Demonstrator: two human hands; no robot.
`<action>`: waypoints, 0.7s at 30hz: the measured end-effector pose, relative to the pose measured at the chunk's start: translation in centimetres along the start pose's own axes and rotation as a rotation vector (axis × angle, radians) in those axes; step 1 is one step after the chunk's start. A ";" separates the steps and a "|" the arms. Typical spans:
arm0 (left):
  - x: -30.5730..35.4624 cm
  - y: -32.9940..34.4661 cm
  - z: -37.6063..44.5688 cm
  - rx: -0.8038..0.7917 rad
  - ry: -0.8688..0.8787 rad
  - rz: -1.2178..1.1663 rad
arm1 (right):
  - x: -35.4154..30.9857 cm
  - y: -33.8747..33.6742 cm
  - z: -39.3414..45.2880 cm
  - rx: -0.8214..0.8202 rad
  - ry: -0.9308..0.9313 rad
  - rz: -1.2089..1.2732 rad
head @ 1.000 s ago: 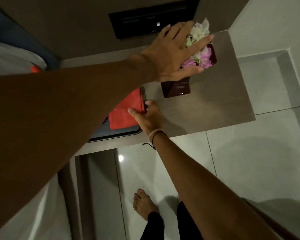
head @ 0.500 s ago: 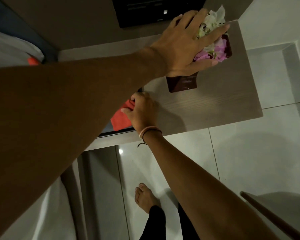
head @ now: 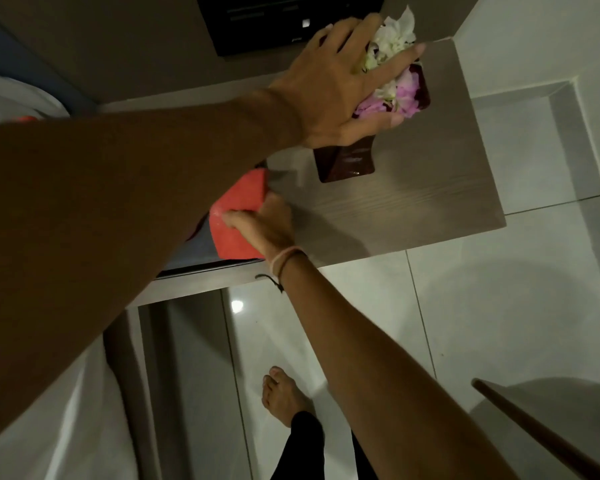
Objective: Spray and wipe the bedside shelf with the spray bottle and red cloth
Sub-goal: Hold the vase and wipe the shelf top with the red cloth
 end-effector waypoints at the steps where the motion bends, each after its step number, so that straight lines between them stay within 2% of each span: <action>1: 0.1 -0.1 0.0 -0.007 0.001 0.001 | 0.9 -1.5 -1.1 0.043 0.011 0.105; 6: 0.0 0.1 0.4 -0.054 -0.015 0.019 | 8.1 -8.5 -6.2 0.209 0.155 0.653; 10: -0.8 0.0 0.8 -0.091 -0.010 0.044 | 10.6 -13.6 -7.5 0.508 0.133 0.829; 15: -2.6 -0.8 2.3 -0.174 -0.053 0.035 | 5.1 -17.7 -5.9 0.707 -0.140 0.724; 18: -3.7 -0.9 2.7 -0.199 -0.085 0.014 | 0.6 -18.6 -4.8 0.729 -0.381 0.579; 21: -5.0 -0.7 3.1 -0.228 -0.144 -0.097 | -2.0 -19.0 -3.6 0.797 -0.446 0.409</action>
Point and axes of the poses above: each hand's wrist, its own z-axis towards the middle knuckle, its own y-axis out of the palm, x = y × z, the point moved 9 cm from there along z, towards the middle knuckle
